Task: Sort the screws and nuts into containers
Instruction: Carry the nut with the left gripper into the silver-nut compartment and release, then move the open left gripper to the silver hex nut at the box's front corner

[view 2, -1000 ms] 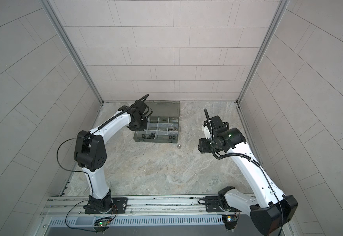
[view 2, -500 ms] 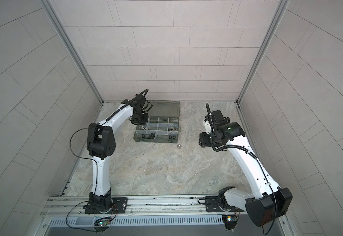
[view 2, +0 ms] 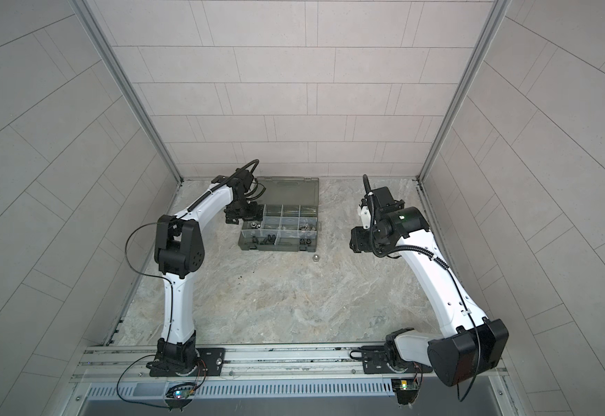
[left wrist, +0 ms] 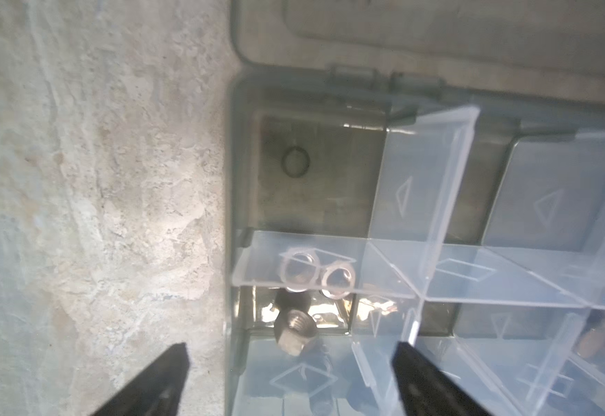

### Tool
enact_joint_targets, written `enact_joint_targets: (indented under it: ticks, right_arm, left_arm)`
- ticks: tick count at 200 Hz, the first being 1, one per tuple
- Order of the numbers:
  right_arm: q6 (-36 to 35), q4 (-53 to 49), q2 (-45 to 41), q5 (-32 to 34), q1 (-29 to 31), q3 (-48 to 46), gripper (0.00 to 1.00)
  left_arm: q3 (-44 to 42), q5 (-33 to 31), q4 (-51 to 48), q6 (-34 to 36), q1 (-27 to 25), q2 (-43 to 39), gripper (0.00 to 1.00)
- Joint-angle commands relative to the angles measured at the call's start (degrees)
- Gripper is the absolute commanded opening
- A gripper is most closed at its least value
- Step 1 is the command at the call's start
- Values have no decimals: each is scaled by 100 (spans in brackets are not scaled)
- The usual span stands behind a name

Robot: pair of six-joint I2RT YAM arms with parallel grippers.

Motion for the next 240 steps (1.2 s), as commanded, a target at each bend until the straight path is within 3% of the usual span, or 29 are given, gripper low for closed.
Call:
enact_joint_targets:
  ticks: [1, 55, 122, 174, 192, 202, 220, 224, 231, 240]
  right_arm:
    - [-26, -45, 0, -62, -22, 11, 57]
    - [-66, 73, -84, -230, -18, -115, 57]
    - [-12, 74, -475, -262, -14, -193, 61]
    - [72, 253, -793, -152, 3, -467, 67]
    - [119, 267, -849, -127, 17, -445, 67]
    - [114, 254, -867, -123, 27, -426, 67]
    - [116, 222, -909, -68, 48, -414, 68]
    - [121, 219, -926, -46, 44, -414, 67]
    - [128, 208, -957, -8, 52, -414, 67]
    - [145, 182, -988, 23, 52, -420, 67]
  left_arm:
    - [-103, 344, 6, 86, -78, -453, 100]
    - [-1001, 624, 611, -132, -77, -1828, 100]
    - [-1582, 746, 733, -191, -102, -2525, 100]
    - [-1922, 688, 1044, 343, -358, -3605, 100]
    - [-2315, 698, 1542, 562, -517, -4225, 100]
    - [-2834, 1070, 2274, 618, -525, -4655, 100]
    - [-3973, 454, 3399, -277, -470, -5244, 100]
    - [-4094, 696, 3542, -347, -404, -5241, 98]
    - [-4192, 1629, 3701, -371, -237, -5095, 84]
    - [-4007, 2011, 3454, -502, -169, -4739, 78]
